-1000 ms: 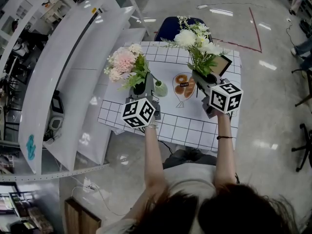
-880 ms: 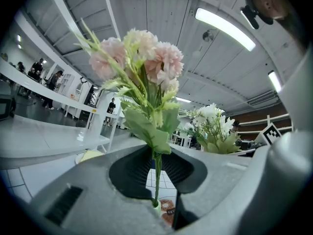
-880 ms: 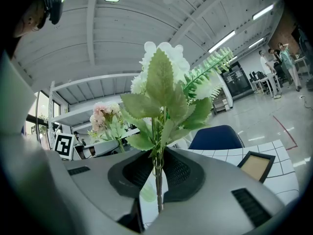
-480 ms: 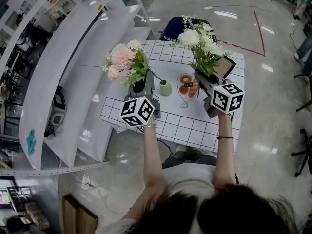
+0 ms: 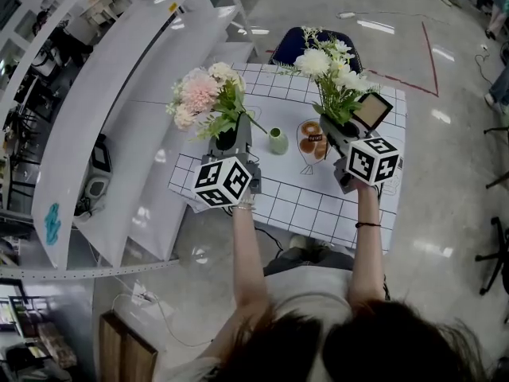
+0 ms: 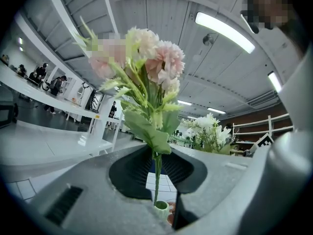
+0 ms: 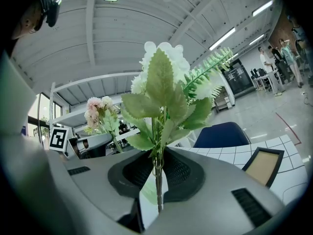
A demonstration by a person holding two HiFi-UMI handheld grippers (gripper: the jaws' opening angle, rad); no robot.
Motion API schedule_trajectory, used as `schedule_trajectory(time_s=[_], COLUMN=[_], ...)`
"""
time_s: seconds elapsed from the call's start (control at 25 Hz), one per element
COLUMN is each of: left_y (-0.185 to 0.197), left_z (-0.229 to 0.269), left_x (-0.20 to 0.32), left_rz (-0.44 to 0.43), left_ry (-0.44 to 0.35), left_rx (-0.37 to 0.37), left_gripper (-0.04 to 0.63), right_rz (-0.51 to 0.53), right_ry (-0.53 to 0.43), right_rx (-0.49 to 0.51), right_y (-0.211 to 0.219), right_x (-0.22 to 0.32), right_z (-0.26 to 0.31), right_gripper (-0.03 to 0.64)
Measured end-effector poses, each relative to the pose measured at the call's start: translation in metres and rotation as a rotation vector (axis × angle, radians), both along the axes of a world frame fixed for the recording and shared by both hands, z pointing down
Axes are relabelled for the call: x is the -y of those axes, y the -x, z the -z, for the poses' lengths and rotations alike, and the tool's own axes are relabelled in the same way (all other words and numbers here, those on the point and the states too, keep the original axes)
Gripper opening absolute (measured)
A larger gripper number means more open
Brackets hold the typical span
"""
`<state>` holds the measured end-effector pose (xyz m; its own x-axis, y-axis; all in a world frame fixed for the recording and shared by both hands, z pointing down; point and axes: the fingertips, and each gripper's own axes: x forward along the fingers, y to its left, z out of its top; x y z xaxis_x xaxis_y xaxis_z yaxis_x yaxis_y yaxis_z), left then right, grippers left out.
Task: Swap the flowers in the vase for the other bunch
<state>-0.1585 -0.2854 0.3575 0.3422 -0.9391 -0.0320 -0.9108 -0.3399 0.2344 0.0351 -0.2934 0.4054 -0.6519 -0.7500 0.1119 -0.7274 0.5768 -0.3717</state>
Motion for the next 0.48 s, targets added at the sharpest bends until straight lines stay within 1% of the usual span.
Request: schedule_trajectory(time_s=[0.16,0.48], left_y=[0.014,0.037], left_z=[-0.002,-0.004], left_x=[-0.004,-0.014], left_rz=[0.014,0.042], left_ry=[0.007,0.015], left_rx=[0.014,0.005], left_gripper=[0.067,0.067], right_rz=[0.006,0.003], right_ry=[0.000,0.003], right_rx=[0.001,0.003], right_y=[0.010,0.014], right_x=[0.001,0.001], right_z=[-0.002,-0.003], right_gripper=[0.051,0.051])
